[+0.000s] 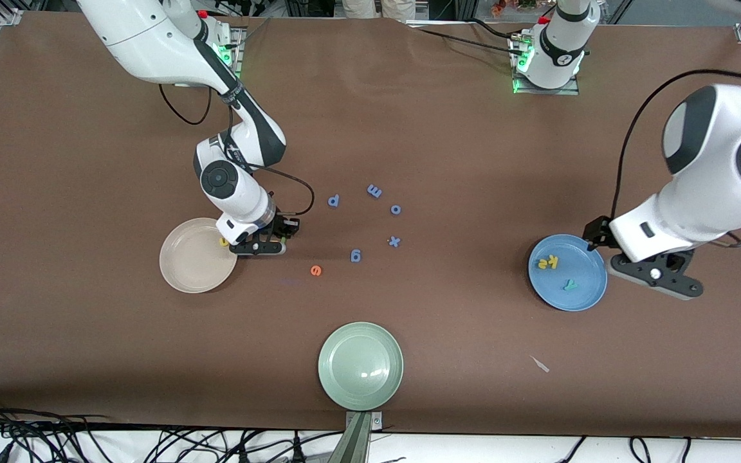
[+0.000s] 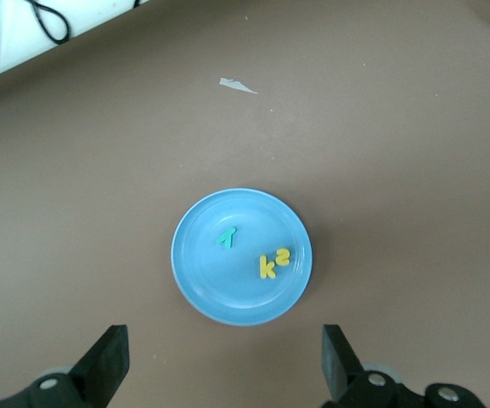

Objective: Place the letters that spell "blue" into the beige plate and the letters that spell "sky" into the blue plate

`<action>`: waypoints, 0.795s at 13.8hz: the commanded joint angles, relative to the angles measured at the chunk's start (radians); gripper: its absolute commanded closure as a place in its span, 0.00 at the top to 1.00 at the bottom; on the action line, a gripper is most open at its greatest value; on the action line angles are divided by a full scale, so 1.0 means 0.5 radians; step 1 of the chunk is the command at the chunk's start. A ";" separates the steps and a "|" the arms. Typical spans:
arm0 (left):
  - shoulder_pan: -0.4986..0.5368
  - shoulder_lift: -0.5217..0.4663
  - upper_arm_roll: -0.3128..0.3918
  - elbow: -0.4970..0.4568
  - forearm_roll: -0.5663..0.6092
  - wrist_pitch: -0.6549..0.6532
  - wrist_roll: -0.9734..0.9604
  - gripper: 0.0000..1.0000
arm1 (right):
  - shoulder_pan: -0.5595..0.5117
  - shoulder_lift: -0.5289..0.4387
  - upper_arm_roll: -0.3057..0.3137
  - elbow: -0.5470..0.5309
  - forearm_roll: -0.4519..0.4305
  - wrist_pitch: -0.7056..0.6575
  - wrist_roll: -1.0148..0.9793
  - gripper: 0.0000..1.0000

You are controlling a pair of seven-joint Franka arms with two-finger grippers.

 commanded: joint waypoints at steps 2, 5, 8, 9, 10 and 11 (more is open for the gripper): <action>-0.035 -0.098 0.034 0.078 -0.126 -0.096 -0.008 1.00 | 0.004 0.035 -0.013 0.040 -0.069 0.009 -0.007 0.01; -0.189 -0.304 0.258 -0.103 -0.214 -0.096 -0.096 1.00 | 0.001 0.013 -0.016 0.043 -0.069 -0.003 -0.062 0.00; -0.281 -0.503 0.485 -0.367 -0.460 -0.075 -0.229 1.00 | -0.015 -0.146 -0.016 0.040 -0.072 -0.226 -0.108 0.00; -0.269 -0.589 0.485 -0.498 -0.454 -0.065 -0.238 1.00 | -0.027 -0.216 -0.016 0.028 -0.072 -0.337 -0.175 0.00; -0.247 -0.693 0.485 -0.642 -0.451 0.035 -0.238 1.00 | -0.066 -0.269 -0.016 0.016 -0.072 -0.435 -0.276 0.00; -0.229 -0.785 0.485 -0.783 -0.445 0.133 -0.229 1.00 | -0.100 -0.296 -0.019 0.004 -0.072 -0.494 -0.396 0.00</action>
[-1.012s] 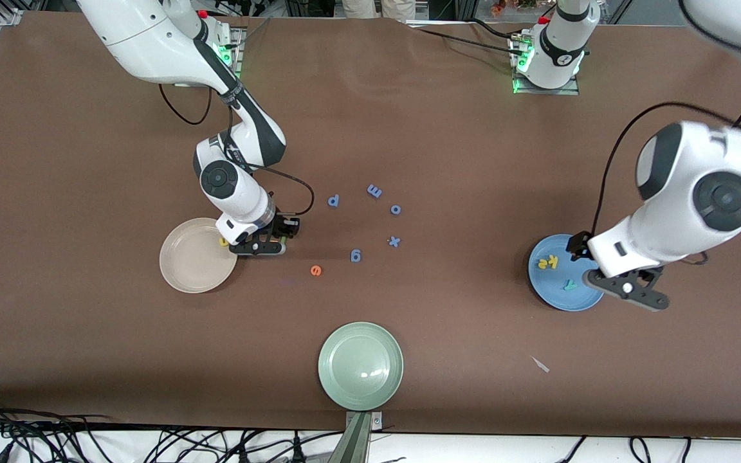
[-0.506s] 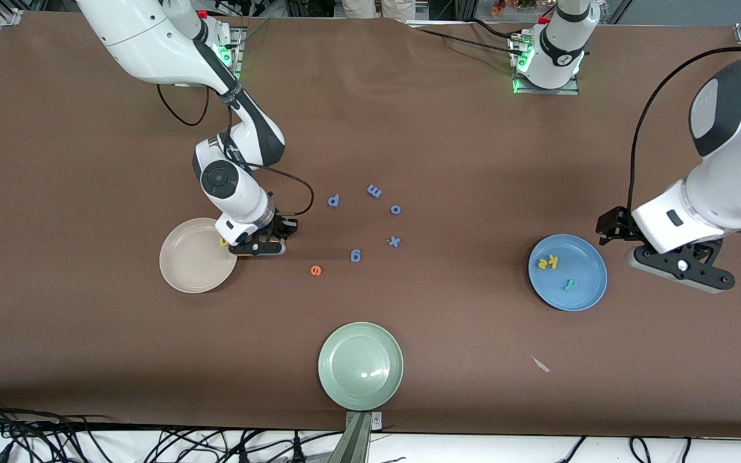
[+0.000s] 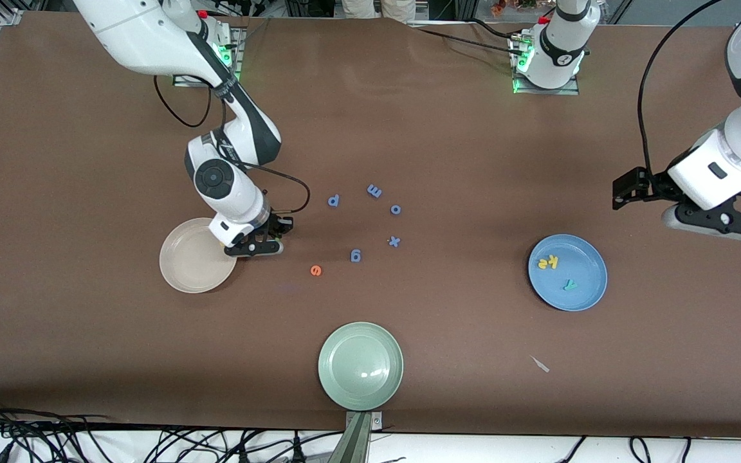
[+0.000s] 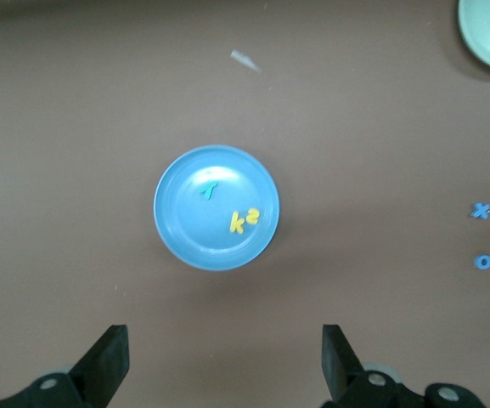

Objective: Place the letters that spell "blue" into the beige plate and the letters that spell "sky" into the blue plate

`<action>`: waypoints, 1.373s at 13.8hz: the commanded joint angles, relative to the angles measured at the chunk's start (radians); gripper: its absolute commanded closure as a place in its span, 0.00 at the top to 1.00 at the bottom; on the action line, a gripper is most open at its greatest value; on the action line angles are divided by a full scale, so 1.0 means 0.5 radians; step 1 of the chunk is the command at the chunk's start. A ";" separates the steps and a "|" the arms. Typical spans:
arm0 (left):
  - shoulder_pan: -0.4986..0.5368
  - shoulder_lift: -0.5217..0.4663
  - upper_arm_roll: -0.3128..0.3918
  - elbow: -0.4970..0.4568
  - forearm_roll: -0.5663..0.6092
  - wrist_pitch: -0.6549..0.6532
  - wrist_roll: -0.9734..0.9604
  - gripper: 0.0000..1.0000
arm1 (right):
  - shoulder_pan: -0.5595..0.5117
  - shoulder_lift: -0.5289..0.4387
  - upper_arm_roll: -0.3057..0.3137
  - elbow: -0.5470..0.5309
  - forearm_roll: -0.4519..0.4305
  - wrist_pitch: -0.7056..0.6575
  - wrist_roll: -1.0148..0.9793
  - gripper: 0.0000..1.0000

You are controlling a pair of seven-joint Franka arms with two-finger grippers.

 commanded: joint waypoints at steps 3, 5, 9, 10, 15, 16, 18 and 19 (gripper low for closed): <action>0.042 -0.362 0.017 -0.492 -0.036 0.250 -0.075 1.00 | -0.091 -0.158 -0.156 -0.079 -0.019 -0.158 -0.522 0.00; 0.012 -0.371 0.023 -0.492 -0.030 0.229 -0.164 1.00 | -0.094 -0.158 -0.263 -0.079 -0.019 -0.158 -0.734 0.01; 0.036 -0.332 0.020 -0.431 0.031 0.118 -0.277 1.00 | -0.094 -0.139 -0.313 -0.079 -0.016 -0.149 -0.808 0.32; 0.039 -0.316 0.020 -0.412 0.031 0.103 -0.269 1.00 | -0.094 -0.133 -0.313 -0.079 -0.013 -0.139 -0.793 0.46; 0.036 -0.313 0.020 -0.406 0.031 0.097 -0.275 1.00 | -0.060 -0.066 -0.285 0.040 0.012 -0.139 -0.656 0.50; 0.036 -0.313 0.017 -0.406 0.031 0.097 -0.281 1.00 | -0.036 -0.020 -0.240 0.107 0.015 -0.139 -0.606 0.51; 0.036 -0.313 0.017 -0.406 0.031 0.087 -0.281 1.00 | 0.001 0.087 -0.175 0.236 0.015 -0.139 -0.499 0.53; 0.036 -0.313 0.014 -0.406 0.031 0.087 -0.278 1.00 | 0.019 0.121 -0.144 0.267 0.012 -0.136 -0.462 0.53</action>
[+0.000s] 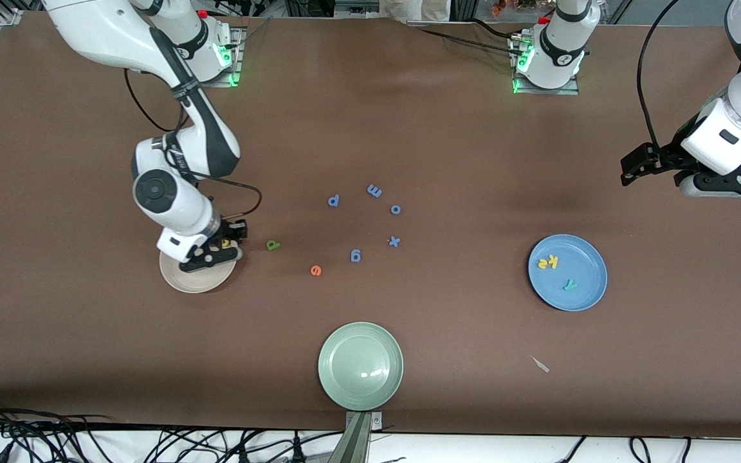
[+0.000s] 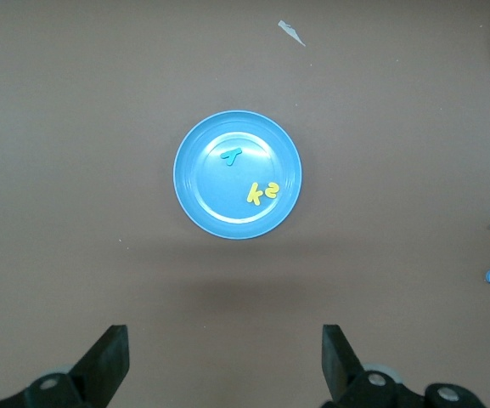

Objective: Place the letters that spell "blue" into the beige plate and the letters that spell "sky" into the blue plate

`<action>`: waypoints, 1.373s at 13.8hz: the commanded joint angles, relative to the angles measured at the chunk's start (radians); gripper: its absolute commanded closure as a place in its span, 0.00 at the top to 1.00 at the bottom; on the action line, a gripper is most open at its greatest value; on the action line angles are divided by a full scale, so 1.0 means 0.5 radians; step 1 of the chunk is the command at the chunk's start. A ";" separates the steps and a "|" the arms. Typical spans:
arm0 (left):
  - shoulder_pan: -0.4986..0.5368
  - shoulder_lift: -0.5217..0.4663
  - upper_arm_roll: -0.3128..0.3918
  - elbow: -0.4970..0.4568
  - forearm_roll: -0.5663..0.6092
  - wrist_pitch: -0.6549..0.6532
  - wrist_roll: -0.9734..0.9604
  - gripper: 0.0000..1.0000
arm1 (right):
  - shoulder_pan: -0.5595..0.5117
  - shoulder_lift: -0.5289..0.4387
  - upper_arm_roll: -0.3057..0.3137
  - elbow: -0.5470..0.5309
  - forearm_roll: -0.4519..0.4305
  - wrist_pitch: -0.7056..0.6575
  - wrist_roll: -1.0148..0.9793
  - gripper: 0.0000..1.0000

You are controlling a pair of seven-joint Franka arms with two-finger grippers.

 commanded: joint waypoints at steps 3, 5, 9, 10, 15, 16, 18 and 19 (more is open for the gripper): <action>-0.003 0.003 0.000 0.024 0.029 -0.039 -0.007 1.00 | 0.088 0.186 0.078 0.145 -0.004 0.068 0.109 0.53; 0.000 0.006 0.003 0.024 0.029 -0.039 0.002 1.00 | 0.094 0.211 0.078 0.124 -0.007 0.130 0.112 0.56; -0.003 0.006 0.000 0.024 0.029 -0.039 -0.001 1.00 | 0.094 0.223 0.078 0.010 -0.014 0.283 0.112 0.58; -0.003 0.015 0.000 0.024 0.029 -0.039 0.002 1.00 | 0.094 0.232 0.078 -0.011 -0.010 0.317 0.115 0.59; -0.003 0.012 -0.003 0.024 0.029 -0.039 -0.001 1.00 | 0.094 0.235 0.078 -0.060 -0.010 0.336 0.115 0.59; -0.003 0.012 -0.003 0.024 0.029 -0.039 -0.001 1.00 | 0.094 0.238 0.078 -0.057 -0.010 0.342 0.115 0.59; -0.003 0.012 -0.003 0.027 0.029 -0.039 -0.001 1.00 | 0.094 0.241 0.078 -0.042 0.002 0.342 0.115 0.58; -0.003 0.012 -0.003 0.027 0.029 -0.039 -0.001 1.00 | 0.094 0.254 0.078 -0.033 0.014 0.345 0.124 0.58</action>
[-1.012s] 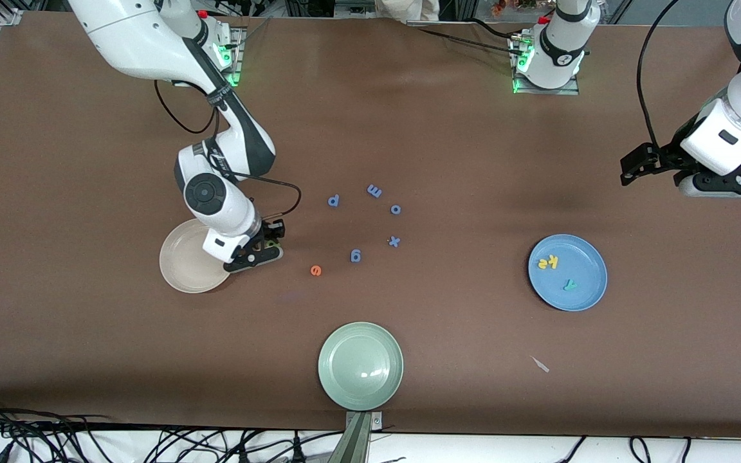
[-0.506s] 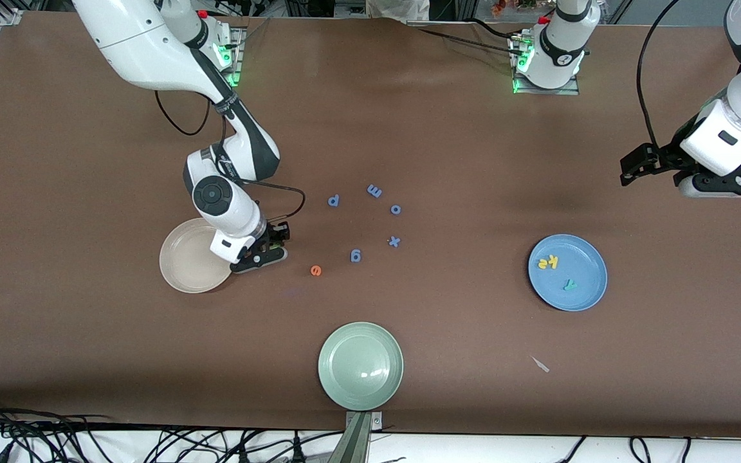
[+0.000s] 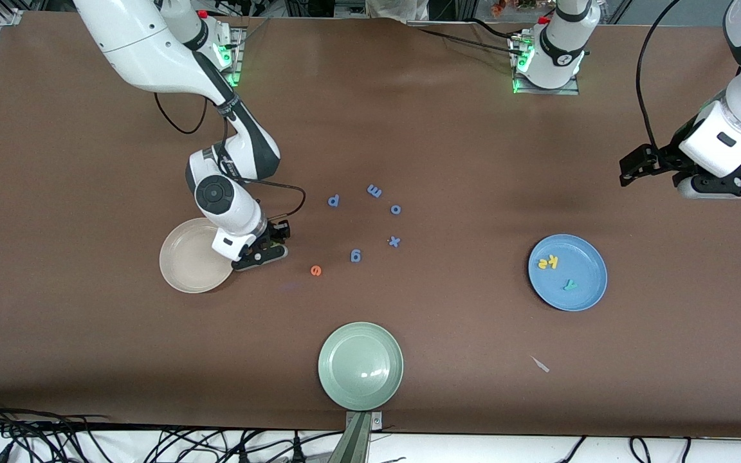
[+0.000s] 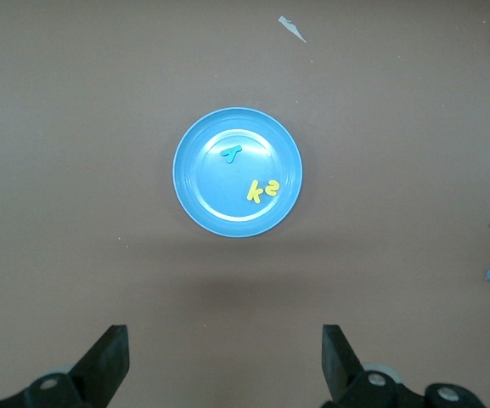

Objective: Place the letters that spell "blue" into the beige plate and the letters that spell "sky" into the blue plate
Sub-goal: 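Place the green p on the cream plate with the right gripper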

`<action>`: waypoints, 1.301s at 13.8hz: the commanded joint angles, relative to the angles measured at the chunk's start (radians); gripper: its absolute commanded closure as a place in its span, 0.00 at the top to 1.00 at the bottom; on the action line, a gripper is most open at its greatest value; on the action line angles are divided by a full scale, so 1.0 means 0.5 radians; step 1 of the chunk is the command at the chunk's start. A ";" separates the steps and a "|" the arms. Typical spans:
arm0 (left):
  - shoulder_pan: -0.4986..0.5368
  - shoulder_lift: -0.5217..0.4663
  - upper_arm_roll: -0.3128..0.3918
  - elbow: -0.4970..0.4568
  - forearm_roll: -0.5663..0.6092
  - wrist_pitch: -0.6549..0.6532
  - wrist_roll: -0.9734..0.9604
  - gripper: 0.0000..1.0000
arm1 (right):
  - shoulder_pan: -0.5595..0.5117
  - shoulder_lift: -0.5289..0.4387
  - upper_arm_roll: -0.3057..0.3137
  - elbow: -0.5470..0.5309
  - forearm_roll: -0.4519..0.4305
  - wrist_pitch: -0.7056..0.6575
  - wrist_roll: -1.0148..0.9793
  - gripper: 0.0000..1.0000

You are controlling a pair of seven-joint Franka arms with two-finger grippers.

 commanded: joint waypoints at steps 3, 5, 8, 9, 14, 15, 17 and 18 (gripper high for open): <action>-0.003 0.005 -0.006 0.027 0.032 -0.035 -0.001 1.00 | -0.005 0.025 0.009 -0.014 -0.013 0.081 0.073 0.58; -0.003 0.001 -0.006 0.027 0.032 -0.035 -0.001 1.00 | -0.005 0.028 0.009 -0.014 -0.004 0.084 0.079 0.56; -0.006 0.001 -0.009 0.027 0.032 -0.035 -0.001 1.00 | -0.005 0.028 0.009 -0.011 0.005 0.087 0.079 0.48; -0.006 0.001 -0.009 0.030 0.032 -0.035 -0.004 1.00 | -0.005 0.028 0.009 -0.011 0.005 0.087 0.079 0.47; -0.006 0.001 -0.009 0.027 0.029 -0.035 -0.004 1.00 | -0.005 0.016 0.009 -0.011 0.002 0.081 0.070 0.36; -0.006 0.001 -0.009 0.027 0.029 -0.035 -0.004 1.00 | -0.005 0.010 0.009 -0.011 0.002 0.081 0.064 0.36; -0.006 0.001 -0.012 0.027 0.029 -0.035 -0.010 1.00 | -0.008 -0.039 0.009 -0.014 0.008 0.054 0.049 0.36; -0.006 0.001 -0.012 0.027 0.029 -0.035 -0.013 1.00 | -0.014 -0.082 0.009 -0.011 0.008 -0.025 0.040 0.36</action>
